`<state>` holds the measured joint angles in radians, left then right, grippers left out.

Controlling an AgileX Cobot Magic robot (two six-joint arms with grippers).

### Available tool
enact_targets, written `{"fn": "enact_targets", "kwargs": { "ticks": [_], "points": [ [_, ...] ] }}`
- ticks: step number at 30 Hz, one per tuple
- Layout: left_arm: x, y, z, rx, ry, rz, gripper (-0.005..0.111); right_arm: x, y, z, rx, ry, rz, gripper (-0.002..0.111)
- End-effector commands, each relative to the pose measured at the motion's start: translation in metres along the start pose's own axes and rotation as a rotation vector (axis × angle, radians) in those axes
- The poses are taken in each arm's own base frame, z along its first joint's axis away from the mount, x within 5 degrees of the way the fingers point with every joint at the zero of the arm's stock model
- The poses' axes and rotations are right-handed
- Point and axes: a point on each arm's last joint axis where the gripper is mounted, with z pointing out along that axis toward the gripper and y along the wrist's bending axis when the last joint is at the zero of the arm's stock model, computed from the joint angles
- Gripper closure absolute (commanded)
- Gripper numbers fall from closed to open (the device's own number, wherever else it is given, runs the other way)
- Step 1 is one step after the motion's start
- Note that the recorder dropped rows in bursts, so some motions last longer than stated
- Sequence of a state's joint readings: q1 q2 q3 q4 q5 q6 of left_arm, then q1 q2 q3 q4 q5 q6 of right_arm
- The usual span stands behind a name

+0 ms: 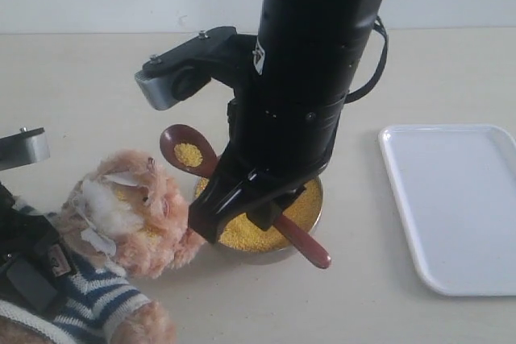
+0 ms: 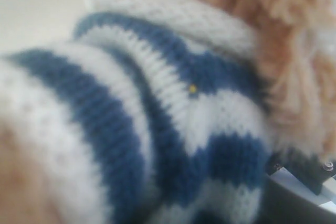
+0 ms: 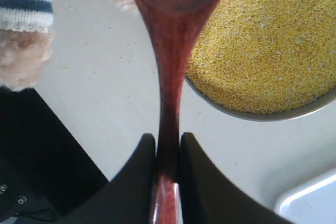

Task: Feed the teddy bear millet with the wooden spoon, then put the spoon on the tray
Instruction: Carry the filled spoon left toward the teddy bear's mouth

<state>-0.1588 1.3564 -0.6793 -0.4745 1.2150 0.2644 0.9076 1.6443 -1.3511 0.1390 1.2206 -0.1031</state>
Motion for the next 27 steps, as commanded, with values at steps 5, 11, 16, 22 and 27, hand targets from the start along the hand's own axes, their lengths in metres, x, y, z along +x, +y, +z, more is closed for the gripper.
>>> {"fn": "enact_targets", "kwargs": {
  "ticks": [5,11,16,22,27],
  "points": [
    [0.002,-0.008,0.001,0.035,0.0,0.029,0.103,0.001,0.004,-0.002,-0.045,-0.01,-0.001,0.109],
    [0.003,-0.015,0.008,0.033,0.038,0.057,0.103,0.0,0.006,-0.003,-0.071,-0.015,0.007,0.109],
    [0.0,-0.014,0.012,0.036,0.057,0.046,0.103,-0.001,0.007,-0.006,-0.078,-0.027,0.005,0.109],
    [-0.002,-0.012,0.015,0.039,0.073,0.041,0.103,-0.014,0.009,-0.027,-0.07,-0.111,-0.011,0.109],
    [-0.002,-0.013,0.015,0.042,0.072,0.042,0.103,-0.018,0.01,-0.034,-0.067,-0.139,-0.012,0.109]
  ]
}}
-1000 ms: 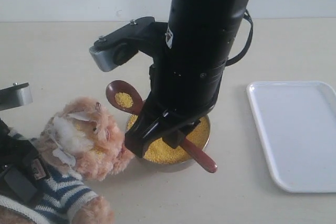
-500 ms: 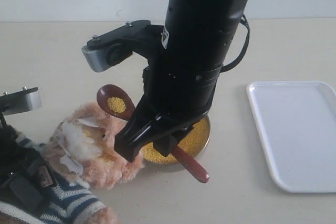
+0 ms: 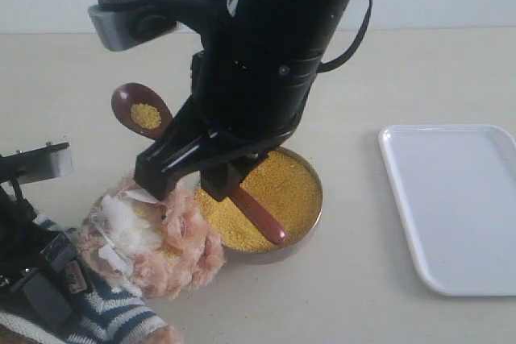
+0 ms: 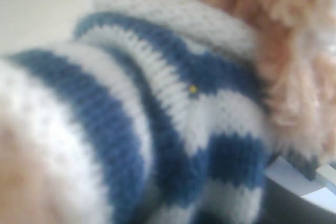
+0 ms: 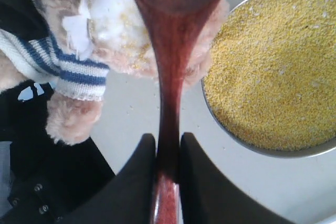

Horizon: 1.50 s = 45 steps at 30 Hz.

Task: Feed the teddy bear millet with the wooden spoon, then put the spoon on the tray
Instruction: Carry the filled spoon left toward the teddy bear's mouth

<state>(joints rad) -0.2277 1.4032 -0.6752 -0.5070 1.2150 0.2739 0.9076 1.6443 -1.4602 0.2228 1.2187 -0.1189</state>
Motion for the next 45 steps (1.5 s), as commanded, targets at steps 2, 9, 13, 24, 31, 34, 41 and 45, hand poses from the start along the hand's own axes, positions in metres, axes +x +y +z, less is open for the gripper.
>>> {"fn": "enact_targets", "kwargs": {
  "ticks": [2,9,13,24,31,34,41,45],
  "points": [
    [0.0,-0.004,0.001,0.032,0.0,0.011,0.103,-0.002,0.0,-0.006,0.009,-0.018,-0.003,0.109],
    [0.0,-0.005,0.001,0.048,-0.005,0.025,0.103,-0.005,-0.002,0.008,0.007,0.017,0.006,0.109],
    [0.0,-0.005,0.001,0.046,-0.004,0.026,0.103,-0.005,0.007,0.011,0.061,0.032,-0.032,0.109],
    [0.0,-0.005,0.001,0.046,-0.004,0.028,0.103,0.017,0.007,0.039,0.074,0.154,-0.015,0.109],
    [0.0,-0.005,0.001,0.046,-0.004,0.028,0.103,0.017,0.007,0.039,0.074,0.154,-0.019,0.109],
    [0.0,-0.005,0.001,0.046,-0.004,0.028,0.103,0.017,0.007,0.039,0.077,0.154,-0.012,0.109],
    [0.0,-0.005,0.001,0.046,-0.004,0.028,0.103,0.017,0.007,0.039,0.079,0.154,-0.013,0.109],
    [0.0,-0.005,0.001,0.046,-0.004,0.028,0.103,0.017,0.008,0.039,0.097,0.156,-0.02,0.109]
  ]
}}
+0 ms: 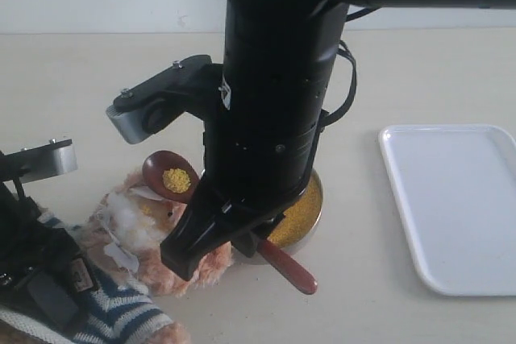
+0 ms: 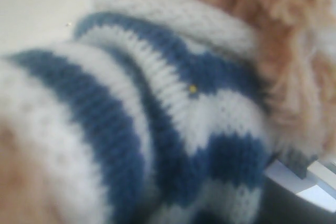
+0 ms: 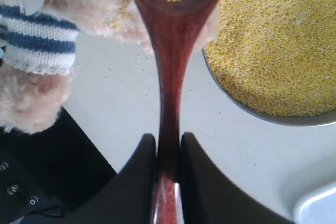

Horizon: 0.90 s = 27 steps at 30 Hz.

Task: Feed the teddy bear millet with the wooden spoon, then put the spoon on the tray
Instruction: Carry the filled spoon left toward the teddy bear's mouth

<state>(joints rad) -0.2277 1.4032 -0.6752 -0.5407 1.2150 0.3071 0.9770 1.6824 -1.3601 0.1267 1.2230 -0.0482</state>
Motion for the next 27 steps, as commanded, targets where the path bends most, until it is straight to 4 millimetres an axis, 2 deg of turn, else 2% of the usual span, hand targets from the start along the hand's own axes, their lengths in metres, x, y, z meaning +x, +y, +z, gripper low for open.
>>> {"fn": "enact_targets", "kwargs": {
  "ticks": [1,6,21,27],
  "points": [
    [0.001,-0.002,0.001,0.016,0.005,0.006,0.103,0.001,0.003,-0.001,0.048,-0.001,-0.026,0.109],
    [0.001,-0.002,0.001,0.018,0.004,0.005,0.103,0.002,0.014,0.002,0.083,0.005,-0.064,0.109],
    [-0.001,-0.008,0.001,0.082,-0.018,0.024,0.103,0.0,0.009,0.004,0.134,0.009,-0.036,0.109],
    [-0.001,-0.008,0.001,0.082,-0.018,0.024,0.103,0.0,0.012,0.004,0.218,0.004,-0.074,0.109]
  ]
}}
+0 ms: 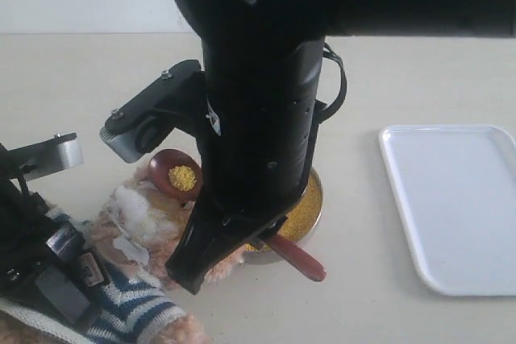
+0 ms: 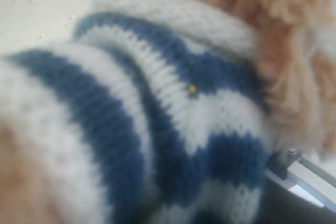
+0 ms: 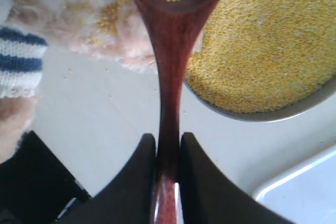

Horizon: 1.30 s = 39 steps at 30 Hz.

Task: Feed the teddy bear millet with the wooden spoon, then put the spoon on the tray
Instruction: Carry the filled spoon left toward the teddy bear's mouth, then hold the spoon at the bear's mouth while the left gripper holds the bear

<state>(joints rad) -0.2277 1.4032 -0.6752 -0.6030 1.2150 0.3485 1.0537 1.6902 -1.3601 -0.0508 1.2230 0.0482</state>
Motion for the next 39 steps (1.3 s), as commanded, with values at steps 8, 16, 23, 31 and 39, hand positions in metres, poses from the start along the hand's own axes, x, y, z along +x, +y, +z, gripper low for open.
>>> {"fn": "enact_targets", "kwargs": {
  "ticks": [8,16,23,31,39],
  "points": [
    [0.0,-0.004,0.001,0.032,-0.002,0.001,0.103,0.0,0.008,-0.002,0.108,-0.017,-0.045,0.109],
    [0.0,-0.004,0.001,0.034,-0.002,0.001,0.103,0.0,0.008,-0.002,0.139,-0.022,-0.046,0.109],
    [0.0,-0.004,0.001,0.034,-0.002,0.001,0.103,0.0,0.007,-0.002,0.143,-0.023,-0.044,0.109],
    [0.0,-0.004,0.001,0.034,-0.002,0.001,0.103,0.0,0.022,-0.004,0.173,-0.034,-0.118,0.109],
    [0.0,-0.004,0.001,0.034,-0.002,0.001,0.103,0.0,0.024,-0.004,0.169,-0.032,-0.151,0.109]
  ]
}}
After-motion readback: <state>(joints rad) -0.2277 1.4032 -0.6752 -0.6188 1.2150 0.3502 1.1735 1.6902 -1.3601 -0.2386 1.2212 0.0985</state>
